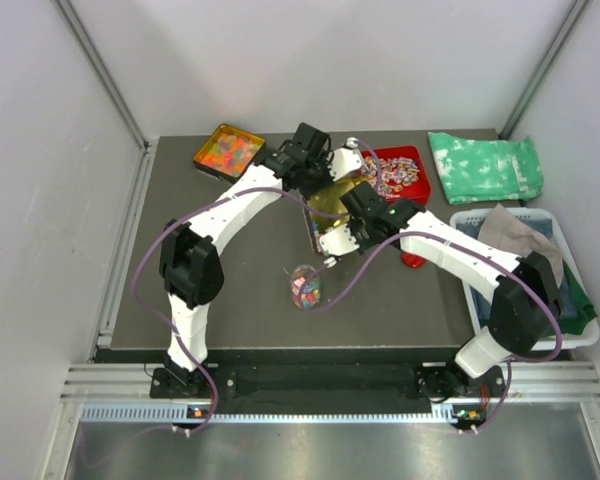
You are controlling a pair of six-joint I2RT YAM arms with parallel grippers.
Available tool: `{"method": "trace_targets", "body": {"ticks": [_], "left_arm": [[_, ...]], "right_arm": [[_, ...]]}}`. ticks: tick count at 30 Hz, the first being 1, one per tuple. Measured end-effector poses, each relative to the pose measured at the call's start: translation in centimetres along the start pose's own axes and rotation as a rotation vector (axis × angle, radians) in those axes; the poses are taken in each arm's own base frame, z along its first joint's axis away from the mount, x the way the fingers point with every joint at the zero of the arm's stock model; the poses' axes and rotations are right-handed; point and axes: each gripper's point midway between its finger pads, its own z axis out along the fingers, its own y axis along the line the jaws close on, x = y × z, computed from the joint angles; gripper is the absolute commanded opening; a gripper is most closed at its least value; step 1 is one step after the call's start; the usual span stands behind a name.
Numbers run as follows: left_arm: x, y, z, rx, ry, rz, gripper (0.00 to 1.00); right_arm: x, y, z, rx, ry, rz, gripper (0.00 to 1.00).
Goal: Pack the candies
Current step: Scoop the fake candies from the storage box.
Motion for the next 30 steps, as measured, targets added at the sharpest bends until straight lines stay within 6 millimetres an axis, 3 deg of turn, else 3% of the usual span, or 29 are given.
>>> {"method": "trace_targets", "body": {"ticks": [7, 15, 24, 30], "left_arm": [[0.2, -0.2, 0.2, 0.007, 0.008, -0.001, 0.00], [0.5, -0.2, 0.6, 0.006, 0.016, -0.002, 0.00], [2.4, -1.0, 2.8, -0.008, 0.039, -0.003, 0.00], [2.5, -0.7, 3.5, -0.057, 0.036, 0.010, 0.00]], "right_arm": [[0.4, 1.3, 2.0, 0.009, -0.021, 0.094, 0.00], [0.3, 1.8, 2.5, 0.008, -0.047, 0.213, 0.00], [0.4, 3.3, 4.2, 0.014, -0.036, 0.246, 0.00], [0.4, 3.2, 4.3, 0.023, -0.040, 0.241, 0.00]]}}
